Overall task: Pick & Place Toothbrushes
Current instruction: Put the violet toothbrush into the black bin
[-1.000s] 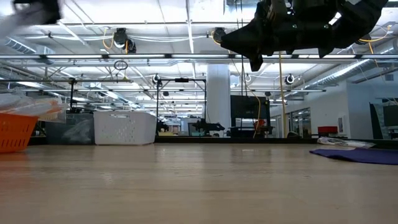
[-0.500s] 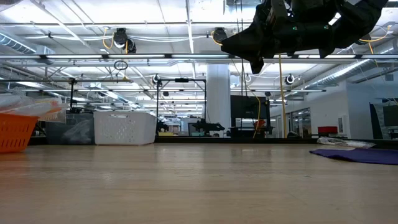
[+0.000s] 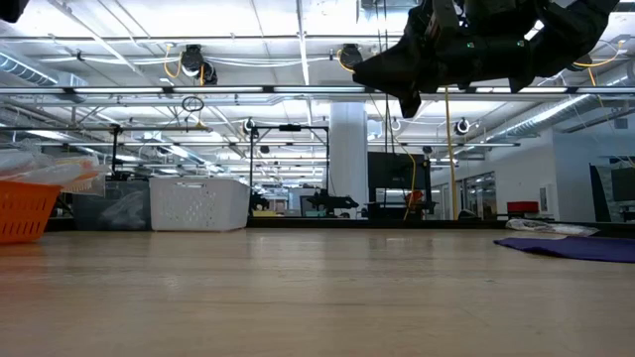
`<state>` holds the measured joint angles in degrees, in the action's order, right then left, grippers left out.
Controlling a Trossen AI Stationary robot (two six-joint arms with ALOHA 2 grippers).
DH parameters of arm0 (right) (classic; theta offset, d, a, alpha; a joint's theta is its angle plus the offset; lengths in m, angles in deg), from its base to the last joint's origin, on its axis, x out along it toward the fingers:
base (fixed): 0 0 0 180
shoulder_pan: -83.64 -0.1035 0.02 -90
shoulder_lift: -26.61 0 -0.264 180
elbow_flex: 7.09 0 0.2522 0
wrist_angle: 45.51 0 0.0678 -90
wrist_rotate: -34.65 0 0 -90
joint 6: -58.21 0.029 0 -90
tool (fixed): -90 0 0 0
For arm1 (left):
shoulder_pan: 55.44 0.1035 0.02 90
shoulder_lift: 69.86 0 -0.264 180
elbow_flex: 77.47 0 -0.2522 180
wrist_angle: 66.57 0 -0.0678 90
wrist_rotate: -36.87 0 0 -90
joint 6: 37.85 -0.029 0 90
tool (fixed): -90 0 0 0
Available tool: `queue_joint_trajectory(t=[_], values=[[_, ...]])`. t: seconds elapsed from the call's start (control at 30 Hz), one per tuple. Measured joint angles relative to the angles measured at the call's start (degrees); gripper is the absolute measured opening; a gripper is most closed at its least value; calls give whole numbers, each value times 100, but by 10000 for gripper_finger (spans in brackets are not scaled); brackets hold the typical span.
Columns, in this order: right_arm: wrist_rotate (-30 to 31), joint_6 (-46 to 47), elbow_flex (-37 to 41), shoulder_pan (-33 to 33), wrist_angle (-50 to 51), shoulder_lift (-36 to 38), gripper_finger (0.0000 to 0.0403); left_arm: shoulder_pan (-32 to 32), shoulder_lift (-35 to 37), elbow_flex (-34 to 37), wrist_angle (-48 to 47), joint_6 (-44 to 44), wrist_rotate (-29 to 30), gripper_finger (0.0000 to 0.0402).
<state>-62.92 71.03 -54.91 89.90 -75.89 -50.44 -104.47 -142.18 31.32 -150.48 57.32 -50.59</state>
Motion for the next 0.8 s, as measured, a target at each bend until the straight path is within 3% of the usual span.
queue_joint_trajectory(t=[0.2,0.57,0.8], values=[[0,0,0,0,31,1,61,-23,-194,0,-17,-20,2,36],[0,0,0,0,31,2,61,-23,-272,0,-32,-93,32,45],[0,0,0,0,33,2,61,-18,-272,0,-111,-93,50,81]])
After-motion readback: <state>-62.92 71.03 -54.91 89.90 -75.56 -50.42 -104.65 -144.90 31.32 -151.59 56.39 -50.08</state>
